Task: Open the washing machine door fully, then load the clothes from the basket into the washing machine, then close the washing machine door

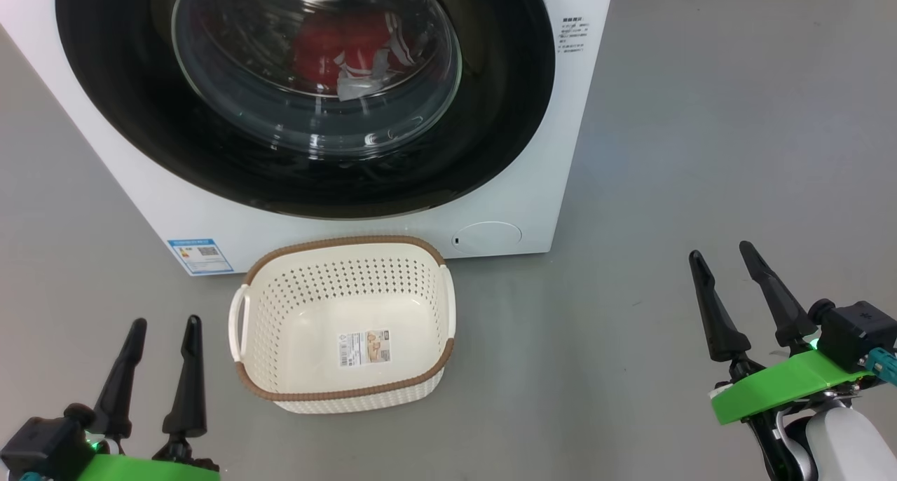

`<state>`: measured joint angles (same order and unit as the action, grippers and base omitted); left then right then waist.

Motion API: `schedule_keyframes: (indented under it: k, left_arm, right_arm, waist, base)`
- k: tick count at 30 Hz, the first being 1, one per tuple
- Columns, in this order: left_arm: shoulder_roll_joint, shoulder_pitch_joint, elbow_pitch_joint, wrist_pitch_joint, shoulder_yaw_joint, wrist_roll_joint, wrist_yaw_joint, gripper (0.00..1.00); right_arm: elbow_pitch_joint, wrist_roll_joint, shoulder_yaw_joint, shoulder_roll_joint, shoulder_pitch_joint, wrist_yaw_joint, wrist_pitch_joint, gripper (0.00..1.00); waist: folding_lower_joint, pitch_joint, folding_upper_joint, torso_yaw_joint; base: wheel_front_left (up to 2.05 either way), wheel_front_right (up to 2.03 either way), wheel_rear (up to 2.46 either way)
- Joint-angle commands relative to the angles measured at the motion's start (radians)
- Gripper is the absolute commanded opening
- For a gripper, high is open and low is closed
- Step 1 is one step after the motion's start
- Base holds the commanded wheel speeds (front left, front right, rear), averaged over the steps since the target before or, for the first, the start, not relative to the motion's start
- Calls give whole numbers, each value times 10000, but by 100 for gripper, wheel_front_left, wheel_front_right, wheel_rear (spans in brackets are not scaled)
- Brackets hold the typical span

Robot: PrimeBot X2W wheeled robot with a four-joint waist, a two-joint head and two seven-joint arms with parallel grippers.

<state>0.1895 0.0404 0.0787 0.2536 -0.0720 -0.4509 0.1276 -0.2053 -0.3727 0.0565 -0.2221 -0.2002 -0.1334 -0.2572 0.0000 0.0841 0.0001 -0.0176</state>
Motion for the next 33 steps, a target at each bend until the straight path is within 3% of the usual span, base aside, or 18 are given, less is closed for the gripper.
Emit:
schedule_keyframes:
  k: [1,30,31,33]
  left_arm:
    - [196,99,-184,82,328,124,31,100]
    - [182,87,-251,82,370,53,31,100]
    - [-10,-162,-12,0,12,11,0,0]
    - [-129,-203,209,-19,-31,-13,0,0]
  right_arm:
    - [197,-57,253,-136,0,27,-46,100]
    - [118,-80,367,-125,-39,27,-46,100]
    - [-99,-18,164,-14,1,0,0,0]
    - [-339,-28,208,70,36,0,7,0]
  waist:
    - [0,-14,-1,11]
    - [0,62,-1,63]
    - [0,62,-1,62]
    - [0,62,-1,63]
  base:
    - [0,0,0]
    - [0,0,0]
    - [0,0,0]
    - [0,0,0]
